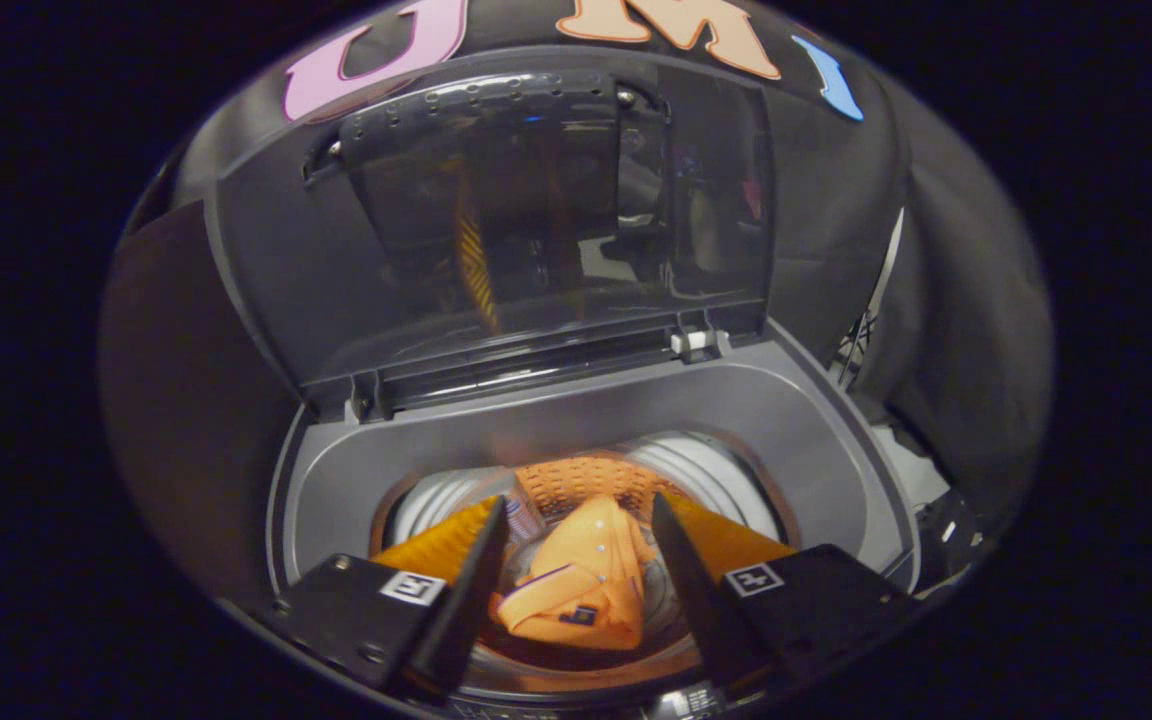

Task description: Put the clothes into the washing machine and then close the washing machine lid.

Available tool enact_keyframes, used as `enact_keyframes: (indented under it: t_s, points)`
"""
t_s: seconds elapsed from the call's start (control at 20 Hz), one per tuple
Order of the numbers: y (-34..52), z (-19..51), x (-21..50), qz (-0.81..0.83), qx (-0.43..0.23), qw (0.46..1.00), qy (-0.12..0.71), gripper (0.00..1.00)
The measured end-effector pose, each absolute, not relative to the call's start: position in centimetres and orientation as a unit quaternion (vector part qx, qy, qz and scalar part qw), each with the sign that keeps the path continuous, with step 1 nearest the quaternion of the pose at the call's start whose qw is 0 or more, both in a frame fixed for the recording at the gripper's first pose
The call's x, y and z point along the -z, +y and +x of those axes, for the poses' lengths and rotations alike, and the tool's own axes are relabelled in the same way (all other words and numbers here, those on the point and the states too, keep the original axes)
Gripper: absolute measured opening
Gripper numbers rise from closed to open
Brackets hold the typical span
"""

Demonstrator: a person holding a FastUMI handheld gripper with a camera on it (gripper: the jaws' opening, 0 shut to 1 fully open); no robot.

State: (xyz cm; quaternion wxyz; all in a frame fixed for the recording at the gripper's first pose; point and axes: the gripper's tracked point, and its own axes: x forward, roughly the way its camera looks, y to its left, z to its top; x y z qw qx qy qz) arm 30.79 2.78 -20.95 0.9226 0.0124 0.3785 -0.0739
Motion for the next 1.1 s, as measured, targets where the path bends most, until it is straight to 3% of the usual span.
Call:
enact_keyframes:
  t_s: [0.05,0.5,1.1]
  points:
    - [2.8,30.7,20.3,0.007,0.071,0.924,0.376,1.0]
    - [5.5,30.6,11.4,-0.023,0.024,0.943,0.332,0.99]
    - [5.2,33.7,-14.6,-0.016,0.022,0.997,0.077,0.98]
